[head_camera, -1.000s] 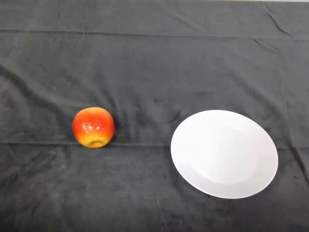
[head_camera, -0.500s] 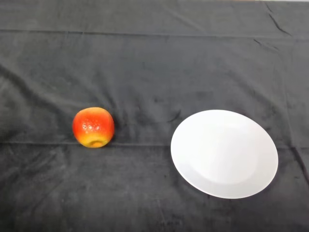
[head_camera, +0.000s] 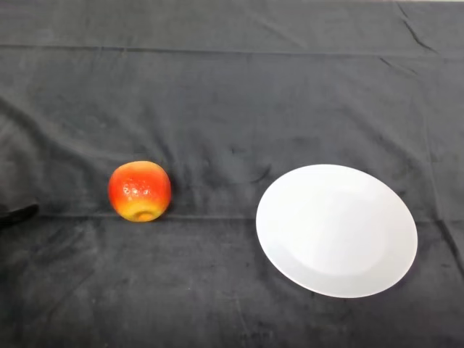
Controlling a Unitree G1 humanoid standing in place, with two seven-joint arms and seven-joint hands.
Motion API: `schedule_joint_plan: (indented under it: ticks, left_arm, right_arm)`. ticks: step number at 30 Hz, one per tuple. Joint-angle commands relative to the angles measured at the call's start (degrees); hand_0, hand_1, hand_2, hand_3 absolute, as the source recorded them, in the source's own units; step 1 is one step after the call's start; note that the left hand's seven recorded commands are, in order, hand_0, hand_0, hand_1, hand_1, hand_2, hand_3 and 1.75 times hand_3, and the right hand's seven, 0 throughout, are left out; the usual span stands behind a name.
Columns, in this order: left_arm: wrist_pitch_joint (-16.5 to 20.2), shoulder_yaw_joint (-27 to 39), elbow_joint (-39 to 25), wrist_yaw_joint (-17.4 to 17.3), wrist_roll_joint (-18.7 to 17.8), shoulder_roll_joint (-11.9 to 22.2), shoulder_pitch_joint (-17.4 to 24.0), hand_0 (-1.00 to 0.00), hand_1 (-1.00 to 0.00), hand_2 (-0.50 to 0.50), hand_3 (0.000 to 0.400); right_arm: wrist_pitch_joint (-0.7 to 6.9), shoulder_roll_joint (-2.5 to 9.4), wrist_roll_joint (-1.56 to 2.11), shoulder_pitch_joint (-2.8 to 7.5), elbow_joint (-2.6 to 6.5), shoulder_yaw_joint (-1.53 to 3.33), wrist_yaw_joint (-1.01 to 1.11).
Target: Move the apple to the plate
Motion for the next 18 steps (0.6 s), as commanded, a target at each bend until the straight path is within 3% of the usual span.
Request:
schedule_joint_plan:
  ticks: [1,18]
  left_arm:
    - [-1.49,-1.50,-2.90,-0.64,1.30,-0.73,-2.35,0.00,0.00,0.00,0.000]
    - [-3.22,-5.83,-3.65,-3.20,7.12,-4.48,-2.82,0.00,0.00,0.00,0.000]
  right_arm:
    - [-0.46,-0.95,0.98,-0.75,-0.35,-0.16,-0.01]
    - [-0.44,-0.89,0.99,-0.71,-0.49,-0.13,-0.08]
